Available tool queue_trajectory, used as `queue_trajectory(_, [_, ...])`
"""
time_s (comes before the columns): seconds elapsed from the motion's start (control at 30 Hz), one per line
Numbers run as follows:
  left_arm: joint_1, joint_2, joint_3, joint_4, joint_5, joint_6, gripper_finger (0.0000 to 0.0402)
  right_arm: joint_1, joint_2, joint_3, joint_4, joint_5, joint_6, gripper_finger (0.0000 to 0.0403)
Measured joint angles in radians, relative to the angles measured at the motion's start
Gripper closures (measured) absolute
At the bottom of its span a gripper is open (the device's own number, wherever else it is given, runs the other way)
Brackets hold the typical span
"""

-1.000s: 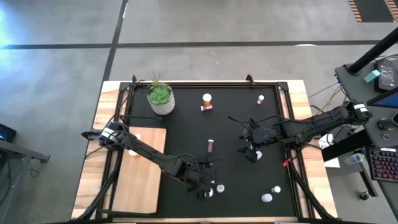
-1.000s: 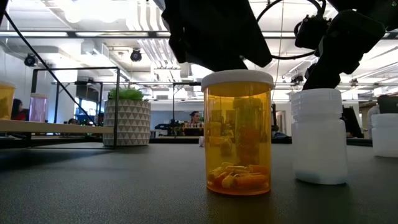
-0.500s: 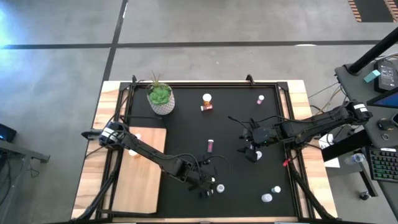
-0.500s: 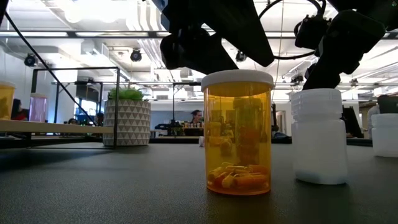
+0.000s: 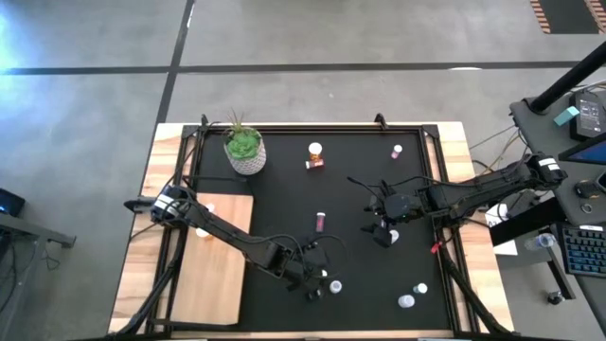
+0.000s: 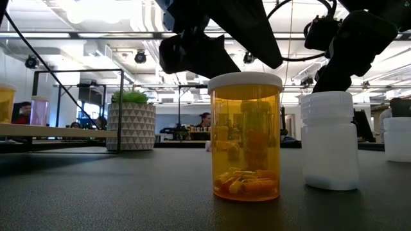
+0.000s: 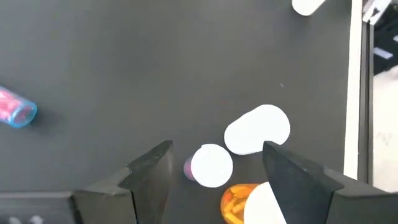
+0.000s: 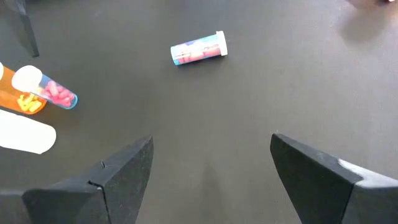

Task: Pick and place medicine bottles onto shelf by color
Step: Put the bottom left blue pill bottle on the shelf

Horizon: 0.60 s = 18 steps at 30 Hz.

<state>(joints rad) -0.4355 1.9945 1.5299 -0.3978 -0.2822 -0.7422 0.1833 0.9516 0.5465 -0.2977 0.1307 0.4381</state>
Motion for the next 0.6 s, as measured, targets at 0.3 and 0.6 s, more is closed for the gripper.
queue_trajectory(0.3, [-0.005,0.013,0.006,-0.007,0.029,-0.092,0.0171,0.000,0.000,0.000,0.000,0.000,0.000,0.0087])
queue_trajectory(0.6, [-0.003,0.046,0.009,0.002,0.030,-0.090,0.0171,0.000,0.000,0.000,0.000,0.000,0.000,0.0087])
